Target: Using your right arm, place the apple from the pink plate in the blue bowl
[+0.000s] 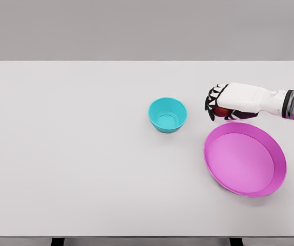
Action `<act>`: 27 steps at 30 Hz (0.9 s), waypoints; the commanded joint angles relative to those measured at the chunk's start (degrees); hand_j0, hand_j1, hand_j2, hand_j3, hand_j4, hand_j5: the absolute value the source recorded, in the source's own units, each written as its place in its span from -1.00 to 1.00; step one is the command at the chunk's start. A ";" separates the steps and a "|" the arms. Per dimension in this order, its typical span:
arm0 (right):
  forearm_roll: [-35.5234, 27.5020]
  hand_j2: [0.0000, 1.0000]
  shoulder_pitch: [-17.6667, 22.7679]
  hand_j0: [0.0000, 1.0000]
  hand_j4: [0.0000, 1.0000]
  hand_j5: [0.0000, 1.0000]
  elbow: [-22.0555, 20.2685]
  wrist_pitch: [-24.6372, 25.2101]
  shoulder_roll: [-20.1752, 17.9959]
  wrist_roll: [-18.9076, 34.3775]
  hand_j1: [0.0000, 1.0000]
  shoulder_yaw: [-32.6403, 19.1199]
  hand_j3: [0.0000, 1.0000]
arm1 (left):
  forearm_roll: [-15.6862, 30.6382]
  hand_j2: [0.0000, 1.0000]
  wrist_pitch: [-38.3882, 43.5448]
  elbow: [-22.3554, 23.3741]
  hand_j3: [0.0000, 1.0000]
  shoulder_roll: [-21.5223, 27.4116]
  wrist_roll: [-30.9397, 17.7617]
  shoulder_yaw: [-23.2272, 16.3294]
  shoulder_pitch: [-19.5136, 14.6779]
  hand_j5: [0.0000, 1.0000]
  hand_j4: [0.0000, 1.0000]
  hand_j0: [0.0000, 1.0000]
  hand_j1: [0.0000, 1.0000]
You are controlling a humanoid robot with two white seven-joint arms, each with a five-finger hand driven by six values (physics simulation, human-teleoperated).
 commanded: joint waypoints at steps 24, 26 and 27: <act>4.03 -0.26 -5.80 -0.26 -0.26 -0.26 8.31 0.20 14.69 0.01 -0.26 2.26 -0.26 | 0.00 1.00 0.01 0.01 1.00 0.01 -0.01 0.00 0.00 1.00 1.00 1.00 1.00; 4.47 -0.26 -6.42 -0.26 -0.26 -0.26 8.75 0.20 15.13 0.01 -0.26 3.14 -0.26 | 0.00 1.00 0.01 0.01 1.00 0.01 -0.01 0.00 0.00 1.00 1.00 1.00 1.00; 4.47 -0.26 -6.42 -0.26 -0.26 -0.26 8.66 0.20 15.92 0.01 -0.26 3.23 -0.26 | 0.00 1.00 0.01 0.01 1.00 0.01 -0.01 0.00 0.00 1.00 1.00 1.00 1.00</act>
